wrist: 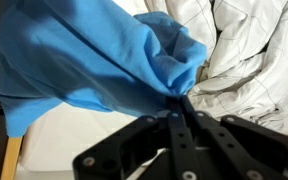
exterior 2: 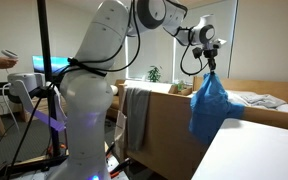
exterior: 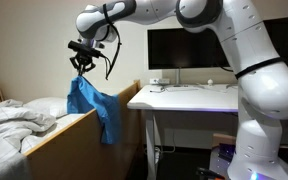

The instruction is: Put the shirt on the board of the bed

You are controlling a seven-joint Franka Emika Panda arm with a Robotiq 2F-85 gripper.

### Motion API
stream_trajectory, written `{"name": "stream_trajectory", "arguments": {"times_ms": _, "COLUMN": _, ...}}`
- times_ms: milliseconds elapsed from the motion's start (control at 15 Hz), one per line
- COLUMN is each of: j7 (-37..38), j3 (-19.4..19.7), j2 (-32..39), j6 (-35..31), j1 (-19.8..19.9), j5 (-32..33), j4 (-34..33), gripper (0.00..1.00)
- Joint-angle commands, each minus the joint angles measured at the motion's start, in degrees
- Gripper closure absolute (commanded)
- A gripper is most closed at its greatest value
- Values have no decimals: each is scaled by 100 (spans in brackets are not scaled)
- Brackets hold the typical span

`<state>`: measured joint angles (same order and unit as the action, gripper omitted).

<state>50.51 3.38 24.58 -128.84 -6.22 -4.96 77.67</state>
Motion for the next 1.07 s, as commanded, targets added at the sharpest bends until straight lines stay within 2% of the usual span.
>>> {"name": "stream_trajectory", "arguments": {"times_ms": 0, "j7": 199, "j3": 23, "j2": 26, "j6": 148, "j1": -36, "j5": 123, "j4": 25, "gripper": 99}}
{"name": "stream_trajectory", "arguments": {"times_ms": 133, "j7": 199, "j3": 38, "j2": 64, "j6": 226, "j1": -53, "j5": 166, "j4": 16, "gripper": 99}}
{"name": "stream_trajectory", "arguments": {"times_ms": 200, "j7": 184, "j3": 29, "j2": 82, "j6": 250, "j1": -45, "j5": 148, "j4": 27, "gripper": 70}}
{"name": "stream_trajectory", "arguments": {"times_ms": 267, "j7": 171, "j3": 25, "j2": 90, "j6": 289, "j1": -42, "j5": 146, "j4": 26, "gripper": 69}}
{"name": "stream_trajectory", "arguments": {"times_ms": 933, "j7": 284, "j3": 112, "j2": -67, "j6": 330, "j1": -23, "j5": 161, "j4": 233, "gripper": 5}}
{"name": "stream_trajectory", "arguments": {"times_ms": 1000, "j7": 307, "j3": 144, "j2": -146, "j6": 273, "j1": -24, "j5": 195, "j4": 295, "gripper": 2}}
